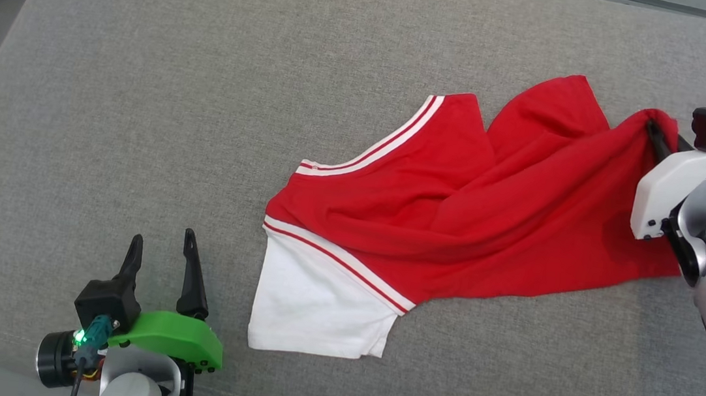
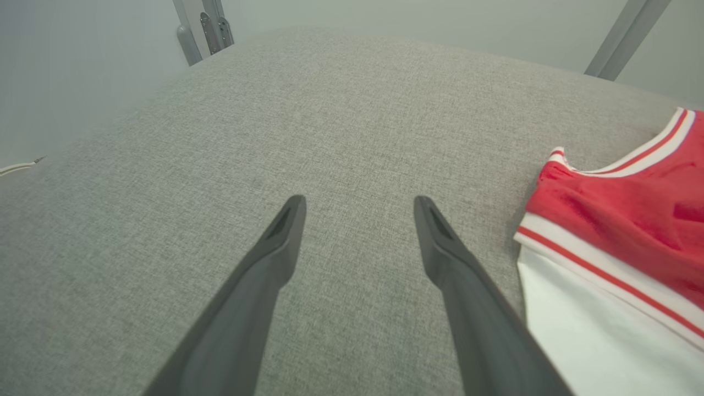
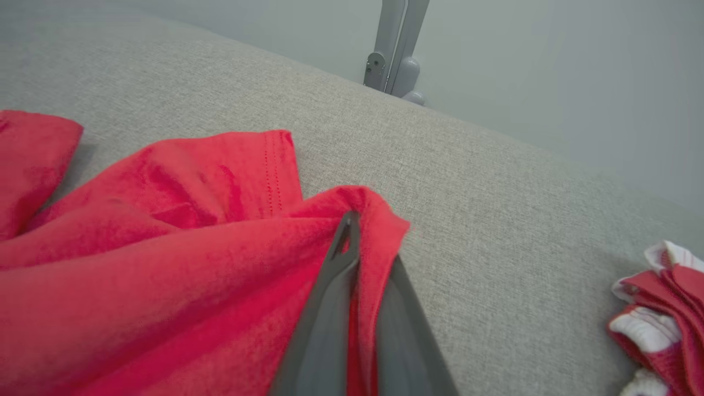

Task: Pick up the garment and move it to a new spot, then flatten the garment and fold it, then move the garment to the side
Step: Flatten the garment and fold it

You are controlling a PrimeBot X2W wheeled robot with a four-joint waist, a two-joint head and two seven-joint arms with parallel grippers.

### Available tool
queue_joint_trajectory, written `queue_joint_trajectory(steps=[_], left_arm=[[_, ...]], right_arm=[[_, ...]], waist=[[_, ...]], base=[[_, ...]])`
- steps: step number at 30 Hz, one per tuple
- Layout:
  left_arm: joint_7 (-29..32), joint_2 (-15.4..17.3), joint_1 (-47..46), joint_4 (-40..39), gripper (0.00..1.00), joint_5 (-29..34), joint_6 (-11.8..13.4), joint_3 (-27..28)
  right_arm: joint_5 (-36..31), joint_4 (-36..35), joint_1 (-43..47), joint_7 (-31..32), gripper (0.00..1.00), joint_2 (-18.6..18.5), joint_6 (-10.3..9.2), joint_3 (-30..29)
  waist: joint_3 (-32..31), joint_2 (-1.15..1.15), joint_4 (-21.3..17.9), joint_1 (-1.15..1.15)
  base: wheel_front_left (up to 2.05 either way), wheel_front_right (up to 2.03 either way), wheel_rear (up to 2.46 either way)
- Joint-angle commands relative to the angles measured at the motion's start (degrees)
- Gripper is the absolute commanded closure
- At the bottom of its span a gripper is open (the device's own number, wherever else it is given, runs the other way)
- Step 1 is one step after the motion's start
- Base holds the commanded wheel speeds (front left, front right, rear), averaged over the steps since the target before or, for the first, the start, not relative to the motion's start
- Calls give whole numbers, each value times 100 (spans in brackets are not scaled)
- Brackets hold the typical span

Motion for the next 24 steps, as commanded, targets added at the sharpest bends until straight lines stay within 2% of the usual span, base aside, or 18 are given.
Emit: queue_joint_trajectory(steps=[1, 2, 9, 14, 18, 24], left_arm=[[-19, 1, -91, 5, 0, 90, -22, 2], [-19, 0, -96, 2, 0, 95, -22, 4], [-19, -3, -76, -138, 0, 165, -65, 5], [-19, -2, -5, -315, 0, 243, -179, -29], [-19, -2, 82, -416, 0, 254, -250, -24], [-19, -2, 195, -593, 0, 373, -409, -19]], right_arm=[[-29, 156, -98, -109, 49, 67, -11, 22], [-69, 250, -171, -207, 0, 73, -11, 36], [-128, 645, -359, -838, 0, 170, -11, 76], [-58, 500, -164, -1123, 0, 177, -11, -136], [-68, 71, 120, -1169, 0, 180, -11, -450], [-451, -1657, 1426, -1162, 0, 436, -11, -1532]], waist=[[10, 8, 25, 0], [4, 8, 23, 0], [-136, 8, -213, 0], [-277, 8, -479, 0], [-351, 8, -640, 0], [-480, 8, -847, 0]], base=[[0, 0, 0], [0, 0, 0], [0, 0, 0], [0, 0, 0], [0, 0, 0], [0, 0, 0]])
